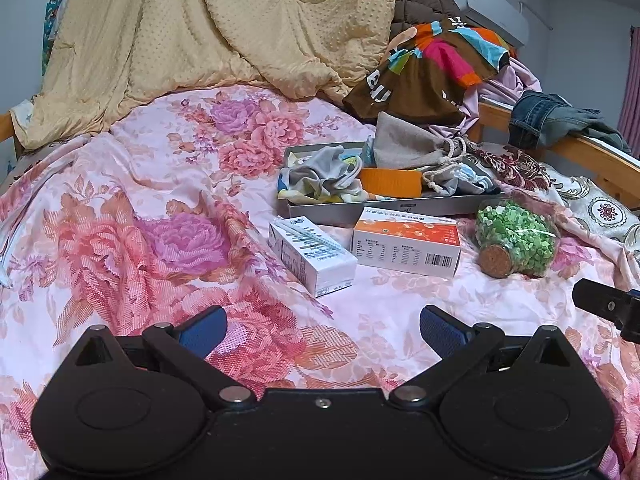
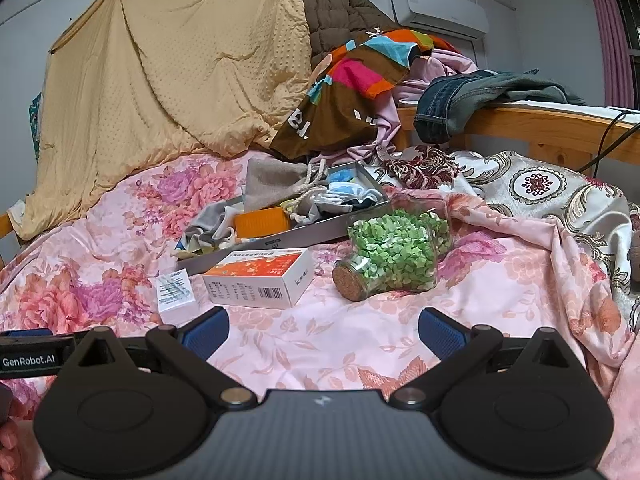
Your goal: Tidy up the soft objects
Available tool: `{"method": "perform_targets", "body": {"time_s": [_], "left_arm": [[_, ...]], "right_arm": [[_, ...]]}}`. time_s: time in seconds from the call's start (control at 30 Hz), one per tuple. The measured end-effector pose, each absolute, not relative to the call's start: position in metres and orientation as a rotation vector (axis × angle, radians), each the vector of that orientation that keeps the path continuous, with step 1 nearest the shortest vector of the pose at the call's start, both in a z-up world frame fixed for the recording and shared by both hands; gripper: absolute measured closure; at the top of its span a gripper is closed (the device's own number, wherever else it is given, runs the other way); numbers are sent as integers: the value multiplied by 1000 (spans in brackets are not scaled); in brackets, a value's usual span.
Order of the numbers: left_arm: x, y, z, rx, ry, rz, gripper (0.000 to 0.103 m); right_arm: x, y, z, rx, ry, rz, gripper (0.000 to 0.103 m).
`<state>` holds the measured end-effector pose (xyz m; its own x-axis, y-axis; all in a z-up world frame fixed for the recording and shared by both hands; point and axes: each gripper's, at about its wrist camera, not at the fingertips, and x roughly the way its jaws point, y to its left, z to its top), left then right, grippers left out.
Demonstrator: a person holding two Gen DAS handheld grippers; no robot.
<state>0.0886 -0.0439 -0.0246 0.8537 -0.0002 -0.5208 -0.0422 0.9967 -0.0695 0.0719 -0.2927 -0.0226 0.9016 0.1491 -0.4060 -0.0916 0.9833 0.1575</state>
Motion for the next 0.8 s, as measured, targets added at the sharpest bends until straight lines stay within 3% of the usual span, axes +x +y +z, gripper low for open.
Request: {"method": "perform_targets", "body": {"time_s": [0.8], "left_arm": [[87, -44, -24, -85, 554, 29, 1]], "right_arm": [[70, -294, -22, 139, 426, 123, 0]]}}
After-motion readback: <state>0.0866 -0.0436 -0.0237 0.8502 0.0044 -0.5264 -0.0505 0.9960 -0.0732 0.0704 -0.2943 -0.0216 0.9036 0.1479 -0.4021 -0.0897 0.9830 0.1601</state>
